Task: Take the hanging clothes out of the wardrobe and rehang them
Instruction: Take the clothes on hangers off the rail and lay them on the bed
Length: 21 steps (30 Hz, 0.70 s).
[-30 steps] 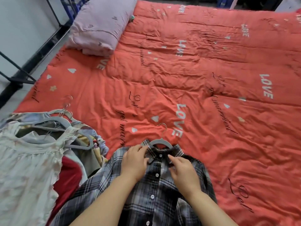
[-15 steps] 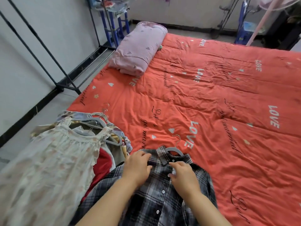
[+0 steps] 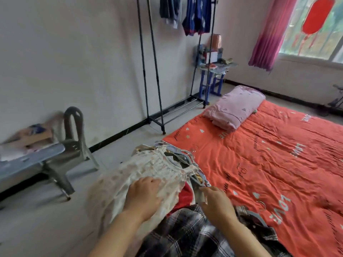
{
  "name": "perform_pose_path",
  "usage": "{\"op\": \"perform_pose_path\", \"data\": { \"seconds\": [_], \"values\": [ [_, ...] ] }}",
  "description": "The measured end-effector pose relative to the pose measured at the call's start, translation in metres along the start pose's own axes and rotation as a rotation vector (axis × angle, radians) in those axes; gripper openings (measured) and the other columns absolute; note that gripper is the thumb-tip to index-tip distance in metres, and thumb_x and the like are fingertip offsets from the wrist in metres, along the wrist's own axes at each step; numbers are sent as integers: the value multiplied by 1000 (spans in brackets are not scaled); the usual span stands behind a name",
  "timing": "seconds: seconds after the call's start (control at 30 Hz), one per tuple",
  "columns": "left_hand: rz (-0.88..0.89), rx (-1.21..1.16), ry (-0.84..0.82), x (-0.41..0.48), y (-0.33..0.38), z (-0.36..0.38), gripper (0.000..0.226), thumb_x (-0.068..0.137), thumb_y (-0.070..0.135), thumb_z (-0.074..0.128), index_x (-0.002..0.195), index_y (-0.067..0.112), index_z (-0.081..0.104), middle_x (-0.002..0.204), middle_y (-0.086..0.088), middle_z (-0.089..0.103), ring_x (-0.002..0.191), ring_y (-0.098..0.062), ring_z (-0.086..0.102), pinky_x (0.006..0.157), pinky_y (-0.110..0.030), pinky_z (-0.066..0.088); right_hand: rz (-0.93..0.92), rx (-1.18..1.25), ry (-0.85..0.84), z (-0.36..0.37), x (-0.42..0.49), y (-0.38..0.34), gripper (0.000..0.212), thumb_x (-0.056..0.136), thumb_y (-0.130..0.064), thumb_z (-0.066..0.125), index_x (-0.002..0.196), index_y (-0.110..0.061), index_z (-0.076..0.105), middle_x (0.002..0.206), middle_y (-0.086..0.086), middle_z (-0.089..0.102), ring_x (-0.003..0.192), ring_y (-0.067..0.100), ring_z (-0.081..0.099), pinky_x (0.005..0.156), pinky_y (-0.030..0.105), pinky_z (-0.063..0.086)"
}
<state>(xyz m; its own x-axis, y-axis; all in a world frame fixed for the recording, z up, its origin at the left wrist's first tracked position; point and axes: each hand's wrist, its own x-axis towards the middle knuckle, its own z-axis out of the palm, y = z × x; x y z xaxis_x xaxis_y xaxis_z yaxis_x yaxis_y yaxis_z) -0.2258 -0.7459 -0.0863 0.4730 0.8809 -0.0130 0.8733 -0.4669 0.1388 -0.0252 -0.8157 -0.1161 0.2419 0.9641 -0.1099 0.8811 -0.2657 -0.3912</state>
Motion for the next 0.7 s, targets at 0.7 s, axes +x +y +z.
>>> {"op": "perform_pose_path", "data": {
  "seconds": [0.7],
  "values": [
    [-959, 44, 287, -471, -401, -104, 53, 87, 48, 52, 132, 22, 44, 128, -1, 53, 116, -22, 50, 94, -29, 37, -991, -91, -273, 172, -176, -572, 49, 91, -30, 56, 138, -27, 42, 134, -6, 48, 123, 15, 43, 99, 27, 40]
  ]
}}
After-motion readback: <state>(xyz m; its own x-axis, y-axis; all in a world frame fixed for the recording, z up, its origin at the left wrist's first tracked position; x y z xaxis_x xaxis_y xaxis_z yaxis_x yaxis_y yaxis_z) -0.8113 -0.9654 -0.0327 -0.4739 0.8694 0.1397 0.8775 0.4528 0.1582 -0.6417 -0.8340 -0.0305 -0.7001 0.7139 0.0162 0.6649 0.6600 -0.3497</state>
